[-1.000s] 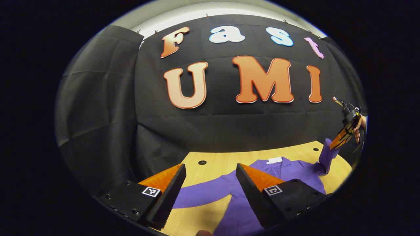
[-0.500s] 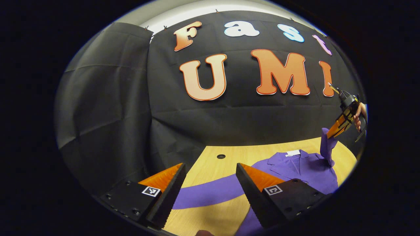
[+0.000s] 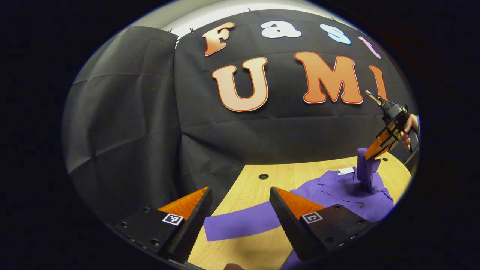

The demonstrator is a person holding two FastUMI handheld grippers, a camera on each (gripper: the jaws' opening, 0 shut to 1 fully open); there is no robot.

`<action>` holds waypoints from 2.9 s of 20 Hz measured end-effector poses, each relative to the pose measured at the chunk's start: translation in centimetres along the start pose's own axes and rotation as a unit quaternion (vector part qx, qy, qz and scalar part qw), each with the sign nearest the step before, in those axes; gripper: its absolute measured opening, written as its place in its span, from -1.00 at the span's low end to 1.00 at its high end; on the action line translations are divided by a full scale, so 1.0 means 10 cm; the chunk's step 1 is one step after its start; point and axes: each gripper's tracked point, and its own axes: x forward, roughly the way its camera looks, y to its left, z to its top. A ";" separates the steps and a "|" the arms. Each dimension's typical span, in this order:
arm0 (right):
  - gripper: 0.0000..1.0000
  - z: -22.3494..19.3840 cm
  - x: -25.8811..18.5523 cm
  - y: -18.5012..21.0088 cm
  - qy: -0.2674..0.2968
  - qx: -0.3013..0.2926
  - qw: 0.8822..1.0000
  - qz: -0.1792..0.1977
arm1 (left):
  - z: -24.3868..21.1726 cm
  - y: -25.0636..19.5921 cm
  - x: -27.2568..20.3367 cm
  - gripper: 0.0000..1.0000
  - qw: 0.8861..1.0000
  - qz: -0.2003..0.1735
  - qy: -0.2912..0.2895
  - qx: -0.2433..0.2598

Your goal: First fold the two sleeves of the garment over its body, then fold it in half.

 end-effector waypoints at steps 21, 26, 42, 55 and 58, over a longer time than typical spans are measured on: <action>0.89 0.22 -1.82 -0.86 -0.273 -0.054 0.947 -0.160 | -1.74 0.67 0.96 0.96 0.933 0.028 0.319 -0.165; 0.90 -0.01 -2.03 -1.00 -0.274 -0.062 0.941 -0.190 | -2.20 0.57 1.12 0.96 0.902 0.016 0.402 -0.157; 0.90 -0.25 -2.45 -1.29 -0.274 -0.060 0.942 -0.184 | -2.75 0.63 1.39 0.87 0.827 0.016 0.535 -0.171; 0.90 -0.45 -2.43 -1.42 -0.260 -0.048 0.949 -0.174 | -2.53 0.20 1.61 -0.87 0.843 -0.050 0.504 -0.180; 0.89 -0.41 -2.43 -1.43 -0.257 -0.060 0.949 -0.174 | -2.32 0.10 1.58 -0.87 0.852 -0.057 0.497 -0.154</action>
